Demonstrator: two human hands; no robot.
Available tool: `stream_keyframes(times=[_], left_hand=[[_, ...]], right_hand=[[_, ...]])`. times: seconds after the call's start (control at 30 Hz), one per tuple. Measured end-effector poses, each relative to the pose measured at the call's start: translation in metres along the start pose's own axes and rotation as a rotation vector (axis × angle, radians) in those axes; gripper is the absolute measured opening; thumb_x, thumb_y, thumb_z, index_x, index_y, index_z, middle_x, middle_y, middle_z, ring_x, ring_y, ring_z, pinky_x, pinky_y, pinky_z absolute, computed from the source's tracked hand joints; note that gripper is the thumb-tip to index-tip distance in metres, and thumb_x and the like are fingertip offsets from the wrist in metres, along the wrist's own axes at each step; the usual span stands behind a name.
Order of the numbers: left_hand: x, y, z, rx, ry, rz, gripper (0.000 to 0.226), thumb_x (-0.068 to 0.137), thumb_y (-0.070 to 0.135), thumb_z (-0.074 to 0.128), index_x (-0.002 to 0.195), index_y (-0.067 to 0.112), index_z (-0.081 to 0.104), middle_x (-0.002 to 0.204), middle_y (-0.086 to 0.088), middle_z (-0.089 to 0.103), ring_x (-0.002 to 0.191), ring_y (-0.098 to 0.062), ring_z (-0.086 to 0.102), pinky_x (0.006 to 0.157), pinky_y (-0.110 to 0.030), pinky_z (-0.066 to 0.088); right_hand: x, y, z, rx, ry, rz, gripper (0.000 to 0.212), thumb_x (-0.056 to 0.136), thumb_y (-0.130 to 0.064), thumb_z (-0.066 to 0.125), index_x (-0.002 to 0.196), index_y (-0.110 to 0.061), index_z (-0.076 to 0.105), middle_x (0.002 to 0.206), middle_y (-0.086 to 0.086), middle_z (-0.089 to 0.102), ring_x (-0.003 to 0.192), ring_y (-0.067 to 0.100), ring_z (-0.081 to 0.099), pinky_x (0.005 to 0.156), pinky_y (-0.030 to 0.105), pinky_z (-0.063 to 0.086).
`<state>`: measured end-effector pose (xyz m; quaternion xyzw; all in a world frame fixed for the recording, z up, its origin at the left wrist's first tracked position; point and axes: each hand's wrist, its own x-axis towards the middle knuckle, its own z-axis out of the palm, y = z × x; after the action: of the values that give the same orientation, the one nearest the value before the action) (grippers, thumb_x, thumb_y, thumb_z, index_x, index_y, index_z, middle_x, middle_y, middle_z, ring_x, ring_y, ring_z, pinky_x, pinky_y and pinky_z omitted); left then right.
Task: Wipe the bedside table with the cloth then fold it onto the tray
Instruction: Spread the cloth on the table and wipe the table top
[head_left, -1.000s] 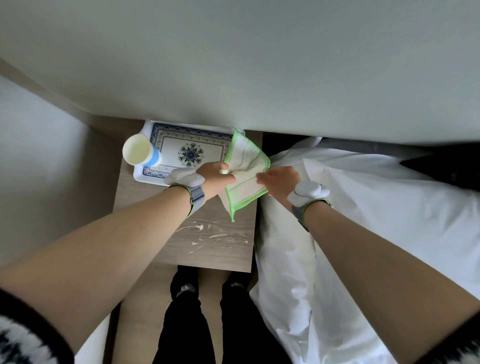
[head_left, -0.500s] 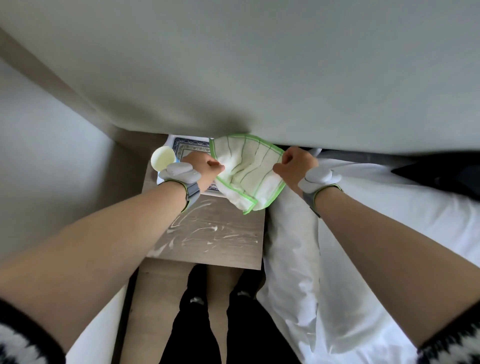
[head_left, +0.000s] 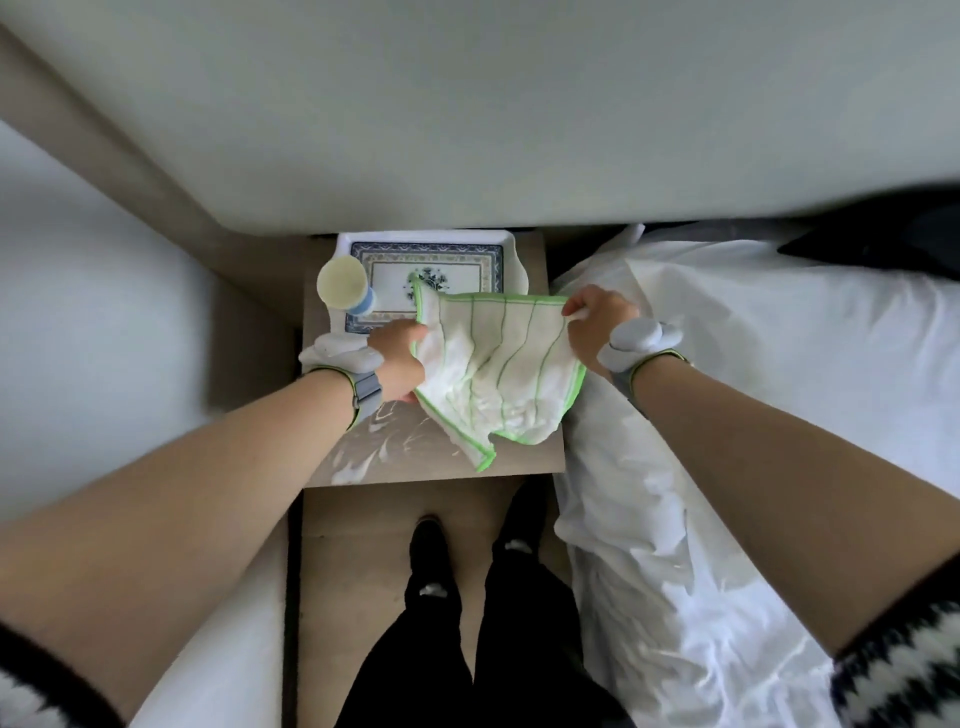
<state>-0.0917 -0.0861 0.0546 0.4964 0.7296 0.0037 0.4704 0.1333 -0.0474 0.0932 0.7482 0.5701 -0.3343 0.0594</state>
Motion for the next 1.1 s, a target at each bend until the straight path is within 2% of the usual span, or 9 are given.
stream_keyframes(times=[0.2,0.37,0.47,0.57,0.7,0.77,0.87,1.0,1.1], left_hand=[[-0.002,-0.040,0.008,0.031,-0.094,0.055,0.078,0.075,-0.005,0.060,0.142,0.016,0.028,0.150,-0.006,0.025,0.126,-0.035,0.040,0.090,-0.046,0.052],[-0.008,-0.065,0.027,-0.172,-0.135,-0.007,0.072,0.077,-0.010,0.056,0.139,0.020,0.033,0.147,0.000,0.027,0.117,-0.036,0.048,0.072,-0.047,0.059],[-0.008,-0.077,0.036,-0.119,-0.113,0.024,0.072,0.078,-0.010,0.055,0.140,0.019,0.031,0.149,0.001,0.023,0.120,-0.035,0.044,0.065,-0.039,0.060],[-0.001,-0.086,0.044,-0.003,-0.047,0.073,0.074,0.077,-0.010,0.056,0.141,0.014,0.028,0.151,-0.005,0.022,0.129,-0.034,0.034,0.085,-0.042,0.053],[0.013,-0.095,0.055,0.099,0.040,0.054,0.071,0.081,-0.003,0.053,0.143,0.011,0.022,0.153,-0.009,0.018,0.138,-0.027,0.022,0.106,-0.032,0.028],[0.020,-0.098,0.061,0.089,0.016,0.018,0.071,0.081,0.005,0.057,0.143,0.013,0.023,0.154,-0.008,0.020,0.140,-0.026,0.021,0.109,-0.031,0.024],[0.031,-0.103,0.066,0.229,0.042,-0.011,0.064,0.078,0.021,0.058,0.137,0.020,0.035,0.150,-0.008,0.027,0.134,-0.033,0.030,0.107,-0.037,0.031],[0.035,-0.096,0.075,0.250,0.168,-0.042,0.065,0.074,0.029,0.060,0.134,0.029,0.036,0.157,-0.003,0.004,0.140,-0.037,0.010,0.105,-0.053,0.028],[0.041,-0.084,0.098,0.235,0.220,0.046,0.064,0.078,0.025,0.057,0.137,0.029,0.034,0.158,-0.002,0.003,0.143,-0.034,0.003,0.111,-0.052,0.023]], right_hand=[[-0.023,-0.002,0.035,-0.037,-0.022,0.080,0.039,0.083,-0.008,0.040,0.109,-0.032,0.057,0.124,0.002,0.053,0.110,0.025,0.054,0.101,0.042,0.039],[-0.021,0.002,0.060,-0.047,-0.057,0.133,0.041,0.081,-0.006,0.041,0.109,-0.031,0.058,0.123,-0.002,0.054,0.110,0.023,0.054,0.100,0.037,0.038],[-0.013,0.007,0.068,-0.117,-0.084,0.162,0.042,0.083,-0.007,0.044,0.114,-0.032,0.056,0.126,-0.005,0.052,0.115,0.021,0.051,0.087,0.029,0.034],[0.000,0.014,0.077,-0.112,-0.054,0.157,0.042,0.086,-0.006,0.044,0.121,-0.028,0.055,0.134,0.000,0.049,0.122,0.021,0.048,0.072,0.021,0.028],[0.015,0.019,0.094,-0.082,0.038,0.144,0.045,0.087,-0.007,0.043,0.125,-0.030,0.051,0.137,0.000,0.041,0.122,0.020,0.047,0.090,0.030,0.030],[0.024,0.023,0.104,-0.001,0.046,0.069,0.046,0.088,-0.006,0.043,0.129,-0.024,0.050,0.140,0.004,0.037,0.123,0.024,0.044,0.098,0.031,0.035],[0.034,0.028,0.120,-0.034,0.041,0.002,0.048,0.086,-0.009,0.046,0.132,-0.023,0.046,0.142,0.004,0.032,0.125,0.028,0.038,0.101,0.033,0.036],[0.037,0.033,0.141,-0.061,0.065,-0.058,0.046,0.084,-0.017,0.049,0.130,-0.023,0.046,0.143,0.002,0.033,0.127,0.027,0.033,0.099,0.036,0.034],[0.042,0.039,0.162,-0.072,0.069,-0.145,0.047,0.084,-0.021,0.049,0.131,-0.019,0.045,0.145,0.004,0.032,0.133,0.026,0.027,0.105,0.039,0.031]])
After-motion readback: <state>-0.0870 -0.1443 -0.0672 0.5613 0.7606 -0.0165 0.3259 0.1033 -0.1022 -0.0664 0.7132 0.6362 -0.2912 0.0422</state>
